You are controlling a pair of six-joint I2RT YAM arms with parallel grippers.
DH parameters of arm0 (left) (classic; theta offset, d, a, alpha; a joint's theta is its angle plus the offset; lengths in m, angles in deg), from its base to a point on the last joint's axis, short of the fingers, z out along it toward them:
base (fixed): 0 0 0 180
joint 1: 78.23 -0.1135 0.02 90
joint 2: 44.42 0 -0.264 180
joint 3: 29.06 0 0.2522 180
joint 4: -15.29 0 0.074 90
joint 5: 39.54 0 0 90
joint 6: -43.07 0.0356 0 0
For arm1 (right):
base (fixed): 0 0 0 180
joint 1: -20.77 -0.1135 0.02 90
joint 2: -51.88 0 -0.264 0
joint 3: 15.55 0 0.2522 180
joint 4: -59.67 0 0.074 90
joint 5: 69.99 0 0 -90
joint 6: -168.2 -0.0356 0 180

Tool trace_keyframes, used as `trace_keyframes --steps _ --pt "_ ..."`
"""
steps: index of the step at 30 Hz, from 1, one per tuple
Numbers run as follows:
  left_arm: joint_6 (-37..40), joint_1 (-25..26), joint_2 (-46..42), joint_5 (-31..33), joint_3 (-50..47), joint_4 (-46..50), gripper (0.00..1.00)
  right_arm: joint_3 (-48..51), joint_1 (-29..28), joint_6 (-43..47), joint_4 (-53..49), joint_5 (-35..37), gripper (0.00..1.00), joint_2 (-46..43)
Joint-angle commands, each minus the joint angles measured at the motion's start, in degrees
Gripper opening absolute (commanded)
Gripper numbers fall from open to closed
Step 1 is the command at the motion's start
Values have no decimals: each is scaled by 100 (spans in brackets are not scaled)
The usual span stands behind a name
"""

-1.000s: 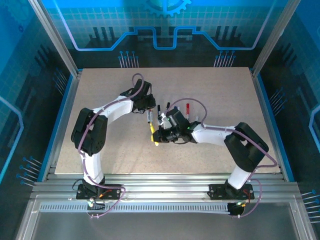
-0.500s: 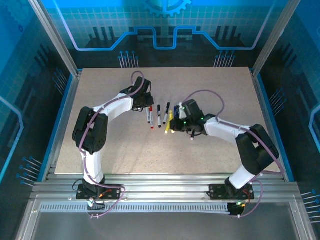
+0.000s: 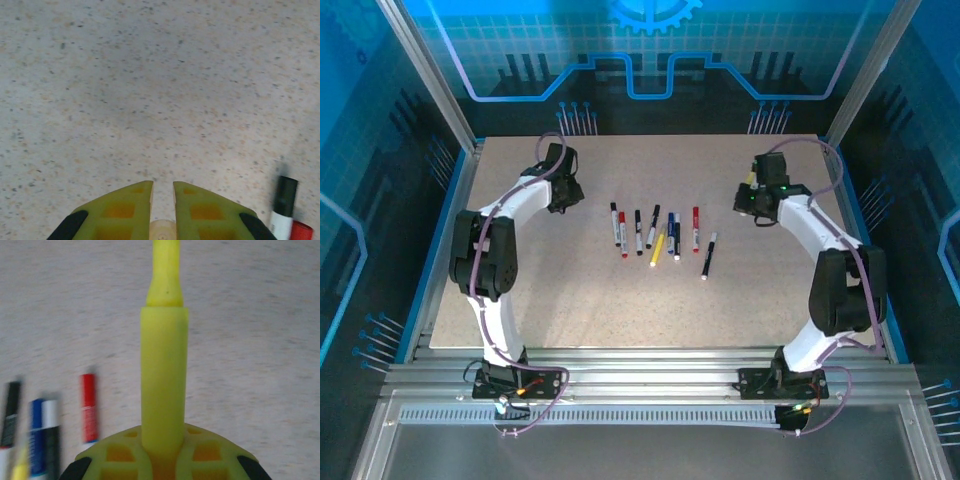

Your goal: Open the pen caps

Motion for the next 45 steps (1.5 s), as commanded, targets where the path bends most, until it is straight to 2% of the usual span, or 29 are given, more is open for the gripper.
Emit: trace_keyframes --steps 1,9,20,23,26,31,35,40,45 --pt "150 -100 160 238 102 306 0 -227 426 127 -404 107 0 419" --pt "342 -510 628 474 610 825 0 -1178 692 345 -1161 1067 0 1500" --pt "480 -1001 1121 382 1019 1124 0 -1208 1216 153 -1008 355 0 2134" --pt "495 -1054 1297 355 1229 1279 0 -1273 1236 191 -1100 431 8 2258" --pt "498 -1082 1434 344 1399 1431 10 -1314 1243 245 -1179 573 16 2365" --pt "587 -1113 1681 416 1622 1653 16 -1363 1271 221 -1254 532 22 2415" --pt "632 -1165 1877 407 1789 1813 17 -1381 1276 223 -1304 523 30 2357" --pt "655 -1188 1946 309 1854 1862 26 -1339 1280 209 -1272 443 34 2258" --pt "662 -1188 1912 287 1808 1834 29 -1262 1280 153 -1201 313 35 2182"
